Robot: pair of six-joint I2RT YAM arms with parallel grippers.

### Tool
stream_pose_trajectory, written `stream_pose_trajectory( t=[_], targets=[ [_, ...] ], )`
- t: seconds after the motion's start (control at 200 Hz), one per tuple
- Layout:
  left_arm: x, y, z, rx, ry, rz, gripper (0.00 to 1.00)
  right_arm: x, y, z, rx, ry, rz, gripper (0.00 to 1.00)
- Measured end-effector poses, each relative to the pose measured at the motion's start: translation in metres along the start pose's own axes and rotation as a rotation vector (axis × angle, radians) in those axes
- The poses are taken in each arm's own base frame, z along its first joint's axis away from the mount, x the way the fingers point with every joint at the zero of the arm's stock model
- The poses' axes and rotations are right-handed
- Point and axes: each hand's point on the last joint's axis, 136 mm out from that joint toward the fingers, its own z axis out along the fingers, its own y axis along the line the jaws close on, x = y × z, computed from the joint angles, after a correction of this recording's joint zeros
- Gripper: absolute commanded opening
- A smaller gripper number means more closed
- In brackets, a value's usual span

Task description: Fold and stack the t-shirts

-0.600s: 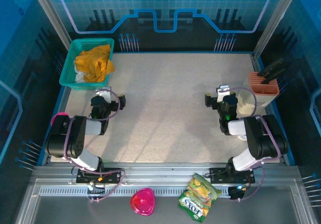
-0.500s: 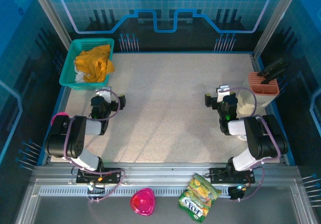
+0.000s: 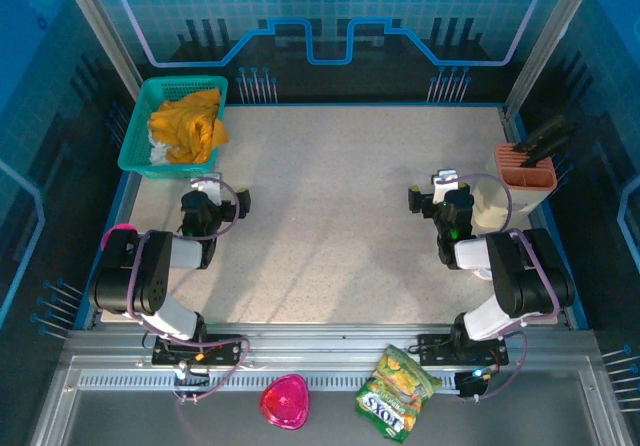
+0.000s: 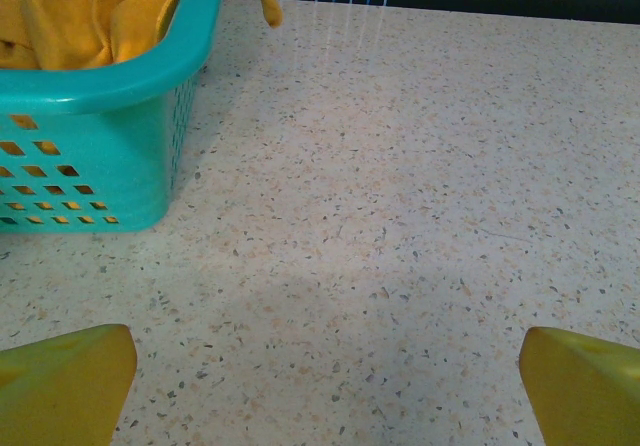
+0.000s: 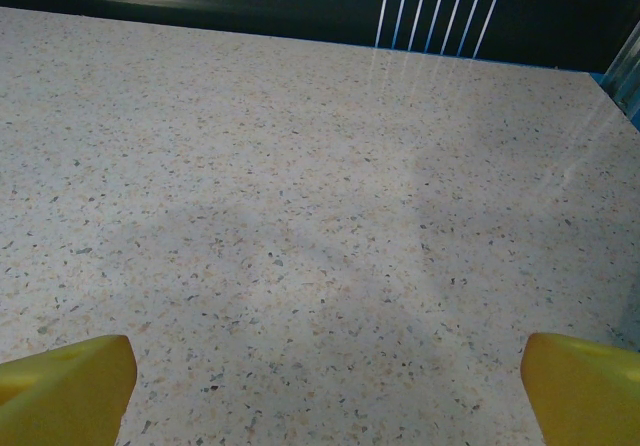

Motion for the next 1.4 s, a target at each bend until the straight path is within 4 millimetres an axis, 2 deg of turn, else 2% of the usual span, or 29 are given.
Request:
stream_pose_trajectory(
  t=[0.545, 0.646, 0.696, 0.741, 0.851, 0.921, 0.991, 1.051, 1.146, 1.231, 1.321, 1.401],
  targets=[
    [0.0, 0.0, 0.0, -0.002, 0.0, 0.0, 0.99, 0.0, 0.001, 0.0, -0.007, 0.0, 0.002, 1.0],
    [-0.003, 0.004, -0.005, -0.028, 0.013, -0.001, 0.99, 0.0, 0.0, -0.005, -0.006, 0.001, 0.004, 1.0],
    [-0.013, 0.006, -0.011, -0.055, 0.008, -0.007, 0.99, -0.007, -0.002, -0.012, 0.002, -0.007, 0.003, 1.0],
    [-0.031, 0.007, -0.017, -0.083, -0.016, -0.021, 0.99, -0.019, -0.005, -0.02, 0.011, -0.028, 0.006, 1.0],
    [-0.09, 0.009, -0.034, -0.143, -0.094, -0.09, 0.99, -0.062, -0.01, -0.04, 0.029, -0.092, 0.021, 1.0],
    [-0.12, 0.013, -0.043, -0.182, -0.115, -0.145, 0.99, -0.088, -0.01, -0.048, 0.028, -0.103, 0.041, 1.0],
    [-0.137, 0.017, -0.049, -0.222, -0.093, -0.199, 0.99, -0.106, -0.008, -0.051, 0.019, -0.073, 0.059, 1.0],
    [-0.142, 0.021, -0.052, -0.257, -0.036, -0.229, 0.96, -0.117, -0.005, -0.052, 0.008, -0.022, 0.069, 1.0],
    [-0.15, 0.024, -0.05, -0.307, 0.074, -0.265, 0.9, -0.127, 0.001, -0.052, -0.014, 0.073, 0.072, 1.0],
    [-0.165, 0.027, -0.041, -0.342, 0.159, -0.301, 0.82, -0.129, 0.012, -0.052, -0.05, 0.155, 0.064, 0.99],
    [-0.179, 0.036, -0.025, -0.376, 0.218, -0.331, 0.77, -0.122, 0.026, -0.052, -0.091, 0.238, 0.05, 0.97],
    [-0.181, 0.049, -0.007, -0.406, 0.266, -0.364, 0.72, -0.109, 0.039, -0.053, -0.127, 0.307, 0.028, 0.95]
  ],
)
